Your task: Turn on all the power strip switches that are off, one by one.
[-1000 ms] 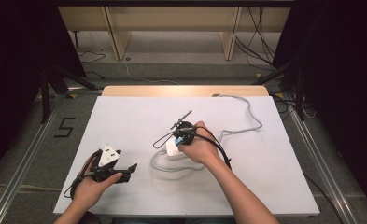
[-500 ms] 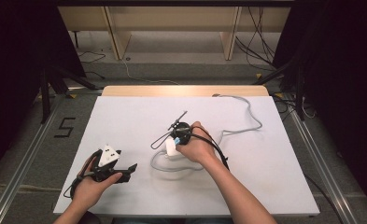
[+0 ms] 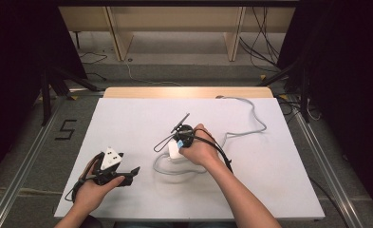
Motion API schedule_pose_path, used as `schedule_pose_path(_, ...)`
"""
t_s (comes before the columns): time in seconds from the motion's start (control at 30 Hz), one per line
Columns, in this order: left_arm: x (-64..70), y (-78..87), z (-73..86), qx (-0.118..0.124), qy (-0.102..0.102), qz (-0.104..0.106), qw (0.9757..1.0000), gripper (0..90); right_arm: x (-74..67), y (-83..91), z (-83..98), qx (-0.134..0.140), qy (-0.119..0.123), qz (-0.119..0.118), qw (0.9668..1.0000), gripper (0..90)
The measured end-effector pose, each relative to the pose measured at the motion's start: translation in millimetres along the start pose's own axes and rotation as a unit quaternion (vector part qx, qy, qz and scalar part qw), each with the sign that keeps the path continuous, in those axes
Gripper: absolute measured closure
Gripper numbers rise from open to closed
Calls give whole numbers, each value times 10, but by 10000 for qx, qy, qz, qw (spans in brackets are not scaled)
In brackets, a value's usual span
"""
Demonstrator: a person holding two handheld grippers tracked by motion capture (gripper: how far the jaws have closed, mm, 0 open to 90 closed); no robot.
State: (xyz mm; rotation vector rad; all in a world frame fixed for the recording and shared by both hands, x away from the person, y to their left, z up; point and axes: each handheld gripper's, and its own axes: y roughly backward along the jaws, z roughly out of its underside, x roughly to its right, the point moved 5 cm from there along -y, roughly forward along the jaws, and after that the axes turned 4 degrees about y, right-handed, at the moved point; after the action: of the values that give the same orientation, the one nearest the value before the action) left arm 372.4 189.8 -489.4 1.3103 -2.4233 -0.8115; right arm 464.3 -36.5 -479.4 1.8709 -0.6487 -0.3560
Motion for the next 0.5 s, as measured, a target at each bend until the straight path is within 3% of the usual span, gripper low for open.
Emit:
schedule_pose_path(0.3,2,-5,-3,6,-13,1,10000,213,-1,-15,-6,-52,-99,-22,9999,900)
schedule_pose_path(0.4,5,-5,-3,8,-17,0,10000,213,2,-18,-11,-115,-3,-4,9999,900)
schedule_pose_path(0.47,4,-5,-3,13,-16,0,10000,213,-17,-19,-22,-153,-67,22,9999,900)
schedule_pose_path(0.5,4,-6,-4,15,-11,1,10000,213,-7,-24,-18,-171,66,69,9998,900)
